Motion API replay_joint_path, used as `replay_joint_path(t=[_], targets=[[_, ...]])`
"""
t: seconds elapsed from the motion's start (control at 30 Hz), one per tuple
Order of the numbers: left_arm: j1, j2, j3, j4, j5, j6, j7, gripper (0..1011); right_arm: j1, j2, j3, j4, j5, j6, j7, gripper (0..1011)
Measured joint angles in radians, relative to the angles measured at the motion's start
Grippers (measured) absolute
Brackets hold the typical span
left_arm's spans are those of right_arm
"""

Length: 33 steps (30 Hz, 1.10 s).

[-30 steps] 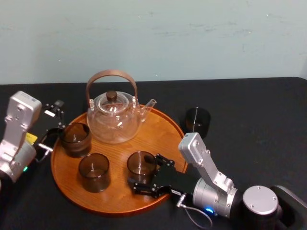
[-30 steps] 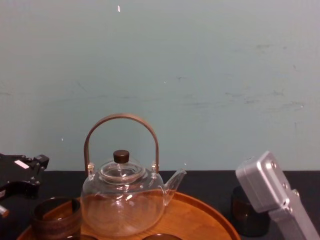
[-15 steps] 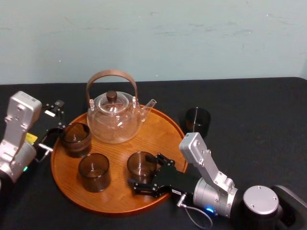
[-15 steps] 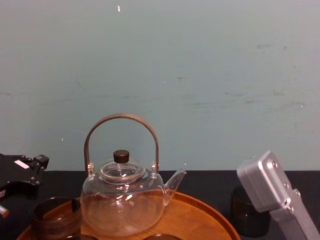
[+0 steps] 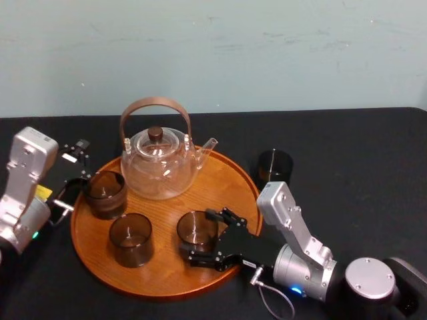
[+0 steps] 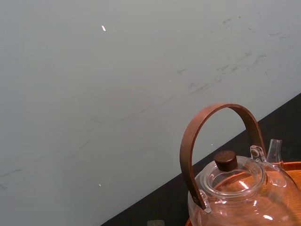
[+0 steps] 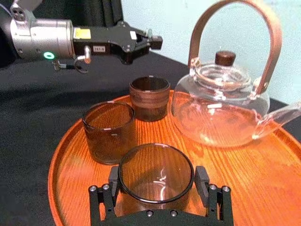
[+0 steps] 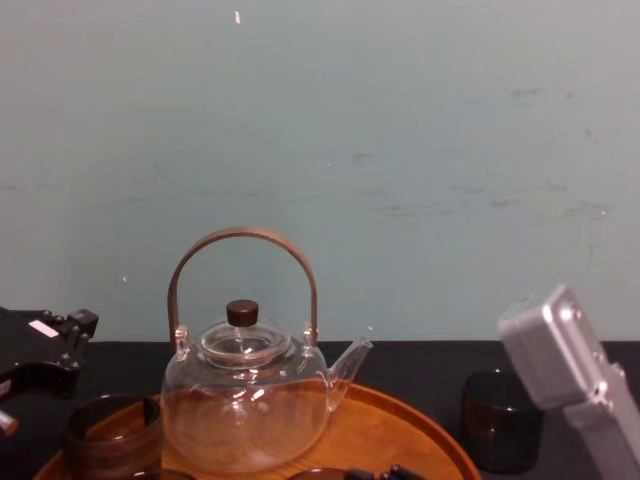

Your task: Pick up the glass from the table and place it on the tray.

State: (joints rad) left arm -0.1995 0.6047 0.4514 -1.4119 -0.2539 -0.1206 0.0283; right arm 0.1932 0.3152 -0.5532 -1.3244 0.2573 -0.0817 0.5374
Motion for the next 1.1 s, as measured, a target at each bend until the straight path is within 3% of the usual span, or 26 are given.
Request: replay_joint_path(t=[1.1], targets=[[0.000, 0.000, 0.000, 0.000, 0.000, 0.000, 0.000, 0, -0.070, 0.090, 0.029, -0.179, 0.078, 0.016, 0.019, 1002]])
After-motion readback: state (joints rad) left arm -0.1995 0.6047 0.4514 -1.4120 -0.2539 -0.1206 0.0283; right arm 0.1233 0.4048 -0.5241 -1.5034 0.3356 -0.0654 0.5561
